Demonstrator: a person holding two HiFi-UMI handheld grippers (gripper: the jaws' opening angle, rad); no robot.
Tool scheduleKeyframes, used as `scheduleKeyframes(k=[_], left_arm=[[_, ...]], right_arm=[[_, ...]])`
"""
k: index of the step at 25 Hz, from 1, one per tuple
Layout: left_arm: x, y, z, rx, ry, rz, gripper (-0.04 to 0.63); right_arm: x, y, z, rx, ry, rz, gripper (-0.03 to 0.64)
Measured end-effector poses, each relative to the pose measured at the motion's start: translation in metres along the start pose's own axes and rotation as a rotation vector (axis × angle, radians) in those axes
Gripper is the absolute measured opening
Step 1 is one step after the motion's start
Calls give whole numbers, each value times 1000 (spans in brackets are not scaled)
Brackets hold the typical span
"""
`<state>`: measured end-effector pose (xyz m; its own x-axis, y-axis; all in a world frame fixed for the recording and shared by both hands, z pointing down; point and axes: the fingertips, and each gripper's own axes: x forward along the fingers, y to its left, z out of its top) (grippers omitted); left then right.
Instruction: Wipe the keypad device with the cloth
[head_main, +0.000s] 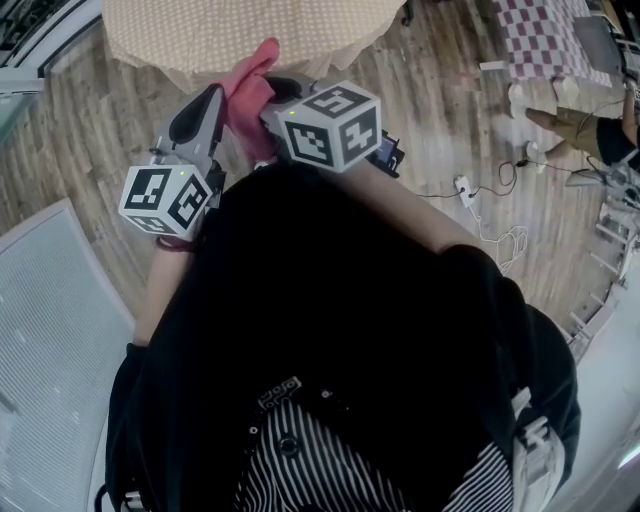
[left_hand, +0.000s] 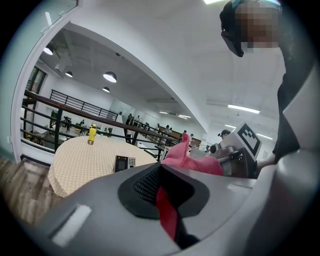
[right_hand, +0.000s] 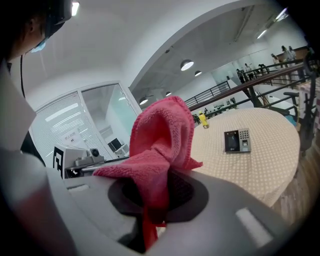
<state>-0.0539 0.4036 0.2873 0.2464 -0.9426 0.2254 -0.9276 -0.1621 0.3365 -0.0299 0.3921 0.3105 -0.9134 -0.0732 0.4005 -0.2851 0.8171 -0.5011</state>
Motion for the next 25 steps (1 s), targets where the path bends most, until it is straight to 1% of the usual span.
scheduleKeyframes(k=[4, 7, 13, 19, 25], left_arm=[[21, 28, 23, 3, -18, 35, 5], [42, 48, 32, -2, -24, 56, 5], [87, 73, 52, -16, -29, 102, 5], [132, 92, 82, -23, -18, 154, 5], [170, 99, 94, -26, -3, 177, 5]], right_arm=[[25, -15, 32, -30, 13, 34, 63], [43, -33, 48, -30, 25, 50, 63], [64, -72, 84, -39, 58, 92, 63], [79, -107, 128, -40, 82, 150, 63], [85, -140, 151, -27, 84, 185, 63]])
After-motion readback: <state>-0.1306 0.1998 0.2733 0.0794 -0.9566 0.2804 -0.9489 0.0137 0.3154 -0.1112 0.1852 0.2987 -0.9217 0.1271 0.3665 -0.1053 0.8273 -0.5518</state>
